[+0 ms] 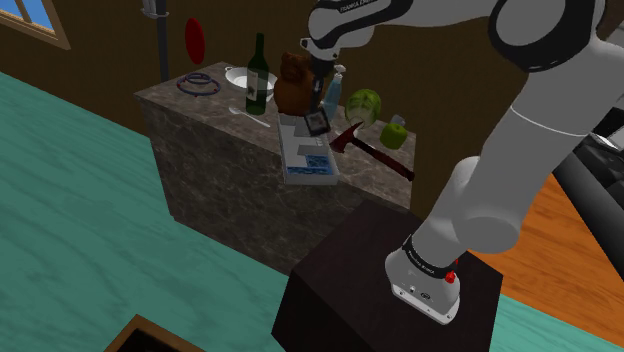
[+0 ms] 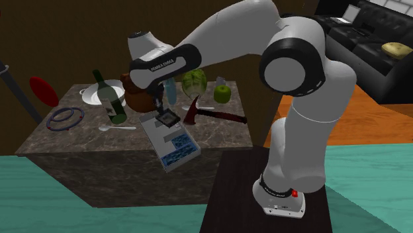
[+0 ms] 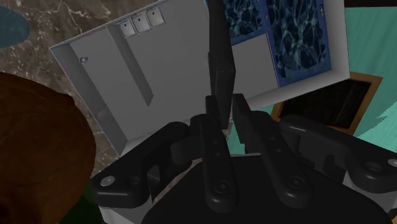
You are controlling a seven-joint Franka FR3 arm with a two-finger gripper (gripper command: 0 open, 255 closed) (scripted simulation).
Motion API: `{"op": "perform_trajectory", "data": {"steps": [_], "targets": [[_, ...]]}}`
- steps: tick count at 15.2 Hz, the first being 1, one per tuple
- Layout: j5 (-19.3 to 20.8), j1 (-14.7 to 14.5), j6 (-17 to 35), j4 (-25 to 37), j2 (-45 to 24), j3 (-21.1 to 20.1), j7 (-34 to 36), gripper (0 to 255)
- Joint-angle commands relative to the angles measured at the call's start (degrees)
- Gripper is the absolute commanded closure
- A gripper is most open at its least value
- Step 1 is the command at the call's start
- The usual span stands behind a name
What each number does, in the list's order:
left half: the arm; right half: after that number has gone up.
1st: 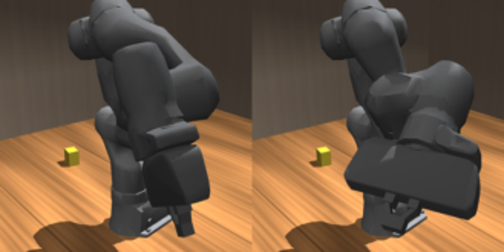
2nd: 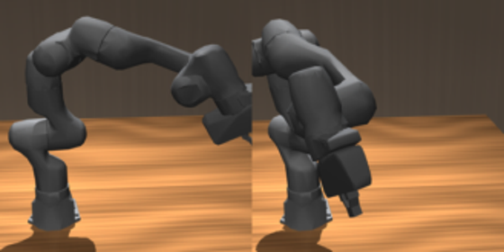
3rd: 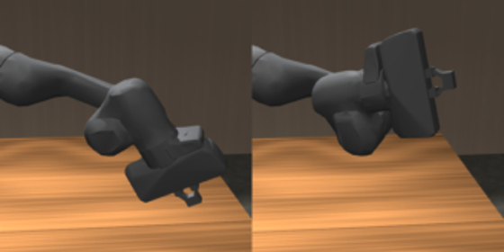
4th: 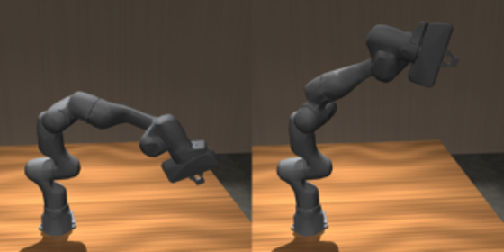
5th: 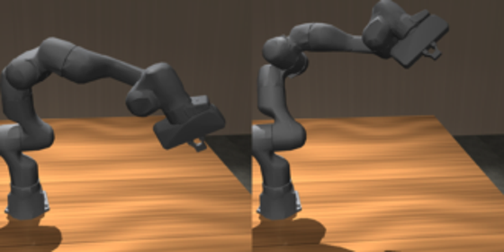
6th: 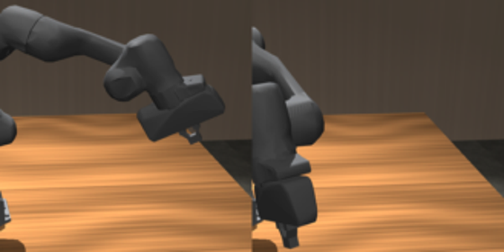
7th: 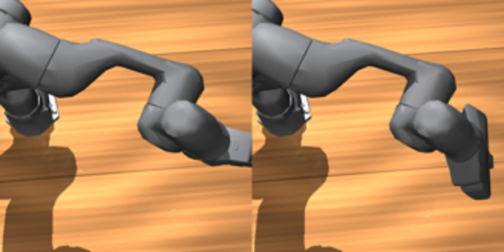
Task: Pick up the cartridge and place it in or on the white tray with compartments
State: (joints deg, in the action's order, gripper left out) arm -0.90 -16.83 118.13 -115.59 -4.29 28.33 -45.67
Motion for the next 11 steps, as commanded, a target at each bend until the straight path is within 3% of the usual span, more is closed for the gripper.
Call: {"op": "perform_trajectory", "data": {"steps": [1, 10, 11], "targets": [[-1.43, 0.12, -0.31, 2.6, -2.61, -0.17, -0.6, 255], [-2.81, 0.41, 4.65, -0.34, -4.95, -0.43, -1.44, 255], [-2.81, 0.41, 4.65, -0.34, -4.95, -0.43, -1.44, 0]]}}
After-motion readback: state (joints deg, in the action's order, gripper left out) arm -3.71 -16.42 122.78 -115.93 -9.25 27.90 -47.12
